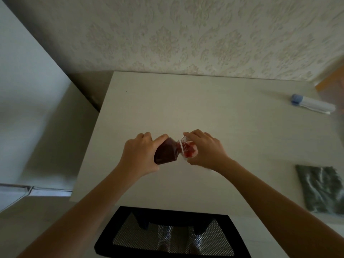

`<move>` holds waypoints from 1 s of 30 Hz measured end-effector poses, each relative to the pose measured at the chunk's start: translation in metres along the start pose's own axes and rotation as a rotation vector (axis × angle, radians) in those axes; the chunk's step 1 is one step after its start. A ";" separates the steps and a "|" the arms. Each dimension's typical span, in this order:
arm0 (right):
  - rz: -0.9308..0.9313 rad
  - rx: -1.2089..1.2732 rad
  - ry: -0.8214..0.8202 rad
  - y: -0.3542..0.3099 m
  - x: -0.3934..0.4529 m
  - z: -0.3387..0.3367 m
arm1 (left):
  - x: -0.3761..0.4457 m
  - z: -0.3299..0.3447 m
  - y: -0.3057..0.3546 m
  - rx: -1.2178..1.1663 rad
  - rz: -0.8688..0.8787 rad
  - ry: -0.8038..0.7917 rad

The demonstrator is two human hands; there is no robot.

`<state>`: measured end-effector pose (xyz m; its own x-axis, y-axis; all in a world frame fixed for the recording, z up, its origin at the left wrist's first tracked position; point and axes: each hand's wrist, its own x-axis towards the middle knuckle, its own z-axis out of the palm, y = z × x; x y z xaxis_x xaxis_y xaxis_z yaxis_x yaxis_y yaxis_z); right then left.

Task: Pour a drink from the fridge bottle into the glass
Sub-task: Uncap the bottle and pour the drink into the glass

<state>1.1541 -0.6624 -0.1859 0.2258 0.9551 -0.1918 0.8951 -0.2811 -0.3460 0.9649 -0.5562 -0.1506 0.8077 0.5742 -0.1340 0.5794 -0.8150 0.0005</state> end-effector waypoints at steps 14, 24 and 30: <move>0.006 0.021 0.021 0.002 -0.002 0.003 | -0.002 0.003 0.001 -0.014 -0.001 -0.042; 0.012 0.040 0.023 0.001 -0.004 0.003 | -0.003 0.005 0.002 -0.056 -0.029 -0.036; 0.027 0.056 0.030 0.001 -0.007 0.001 | -0.006 0.007 0.002 -0.083 -0.051 -0.028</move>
<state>1.1530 -0.6700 -0.1861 0.2618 0.9492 -0.1747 0.8658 -0.3110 -0.3920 0.9603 -0.5624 -0.1571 0.7739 0.6118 -0.1637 0.6281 -0.7746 0.0745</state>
